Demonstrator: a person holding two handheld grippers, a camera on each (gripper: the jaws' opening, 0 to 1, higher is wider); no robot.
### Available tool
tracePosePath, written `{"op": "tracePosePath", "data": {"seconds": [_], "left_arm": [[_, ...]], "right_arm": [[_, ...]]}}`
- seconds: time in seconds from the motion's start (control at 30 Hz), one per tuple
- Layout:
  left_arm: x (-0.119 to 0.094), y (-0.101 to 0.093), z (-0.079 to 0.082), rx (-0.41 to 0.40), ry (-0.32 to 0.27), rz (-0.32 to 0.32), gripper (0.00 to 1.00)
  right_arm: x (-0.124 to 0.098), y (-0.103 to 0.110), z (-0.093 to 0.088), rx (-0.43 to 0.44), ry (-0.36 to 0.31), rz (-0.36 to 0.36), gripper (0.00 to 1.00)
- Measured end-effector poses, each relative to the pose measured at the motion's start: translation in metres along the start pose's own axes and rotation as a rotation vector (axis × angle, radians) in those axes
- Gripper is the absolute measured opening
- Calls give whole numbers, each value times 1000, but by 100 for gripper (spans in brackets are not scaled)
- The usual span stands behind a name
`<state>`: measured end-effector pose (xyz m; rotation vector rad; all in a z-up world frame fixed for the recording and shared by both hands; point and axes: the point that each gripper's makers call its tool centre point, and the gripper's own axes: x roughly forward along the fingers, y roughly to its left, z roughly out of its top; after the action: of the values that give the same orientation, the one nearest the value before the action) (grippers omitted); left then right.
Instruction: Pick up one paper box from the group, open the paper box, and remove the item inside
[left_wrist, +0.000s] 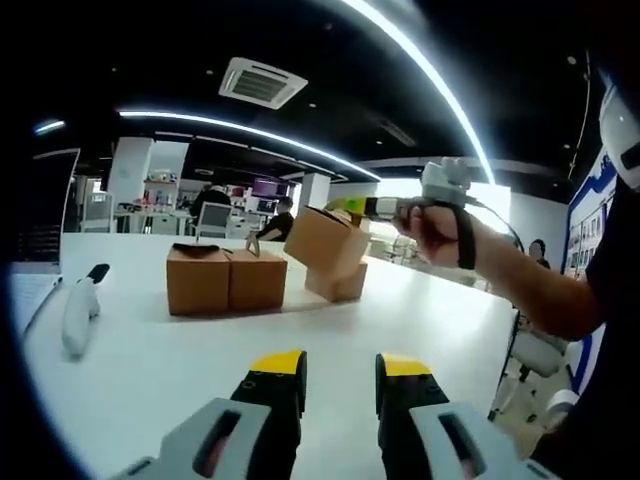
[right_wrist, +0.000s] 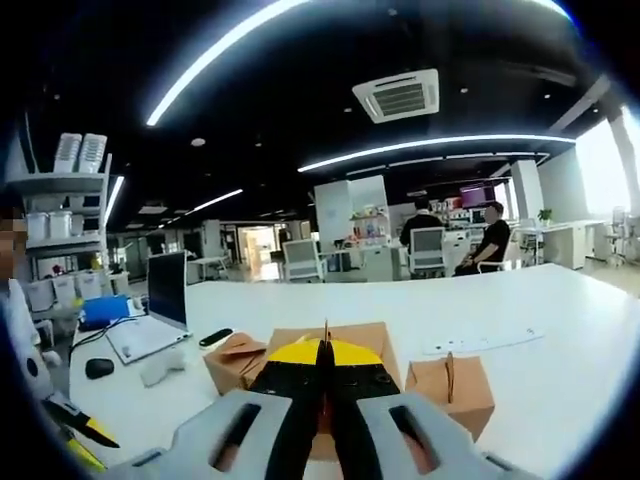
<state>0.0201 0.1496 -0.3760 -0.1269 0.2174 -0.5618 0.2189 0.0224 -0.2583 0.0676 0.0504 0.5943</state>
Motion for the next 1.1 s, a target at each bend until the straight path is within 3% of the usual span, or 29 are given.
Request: {"op": "tracePosePath", "data": {"seconds": [0.73, 1.1], "left_arm": [[-8, -1, 1, 18, 6, 22, 29], [-8, 1, 4, 16, 4, 34, 29]], "right_arm": [[-17, 17, -7, -15, -3, 37, 2], [-21, 23, -14, -23, 13, 102, 2]]}}
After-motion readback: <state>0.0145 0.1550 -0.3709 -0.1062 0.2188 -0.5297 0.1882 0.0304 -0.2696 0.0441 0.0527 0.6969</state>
